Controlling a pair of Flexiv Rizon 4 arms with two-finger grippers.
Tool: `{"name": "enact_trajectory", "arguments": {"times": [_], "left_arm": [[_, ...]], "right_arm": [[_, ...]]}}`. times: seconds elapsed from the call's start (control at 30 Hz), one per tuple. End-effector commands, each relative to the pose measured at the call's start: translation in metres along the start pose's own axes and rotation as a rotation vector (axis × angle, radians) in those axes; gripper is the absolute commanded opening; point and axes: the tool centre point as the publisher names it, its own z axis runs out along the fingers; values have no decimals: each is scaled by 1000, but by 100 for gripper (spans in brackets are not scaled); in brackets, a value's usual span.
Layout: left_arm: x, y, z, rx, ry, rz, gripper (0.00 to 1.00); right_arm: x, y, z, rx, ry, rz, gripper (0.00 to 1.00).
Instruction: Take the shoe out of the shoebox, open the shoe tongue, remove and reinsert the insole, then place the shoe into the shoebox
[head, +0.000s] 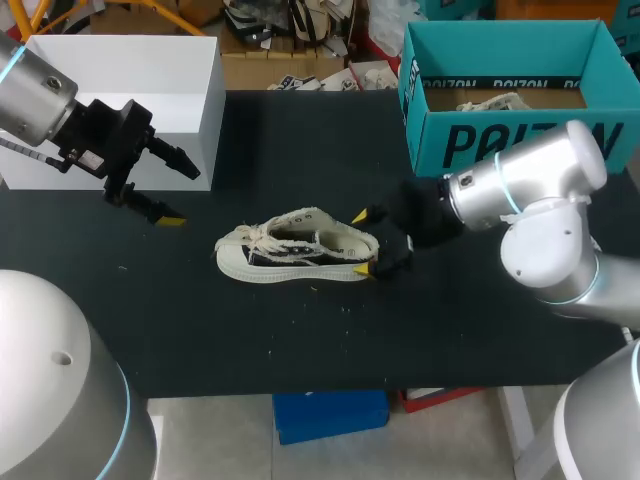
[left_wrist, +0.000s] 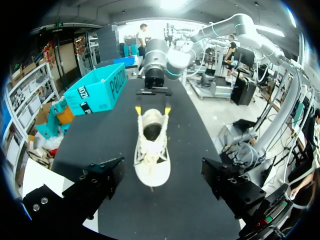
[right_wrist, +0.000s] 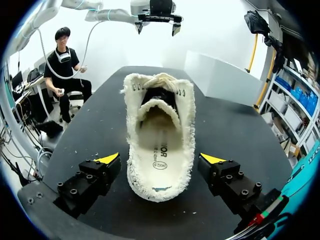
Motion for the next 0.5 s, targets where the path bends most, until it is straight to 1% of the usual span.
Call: {"name": "enact_trajectory", "arguments": {"times": [0.03,0.5], "left_arm": [[0,1,1,-1,-2,1,100],[0,1,1,-1,-2,1,100]], "right_arm": [[0,-2,9,-7,1,4,100],[1,-11,18,-18,5,27,100]]}}
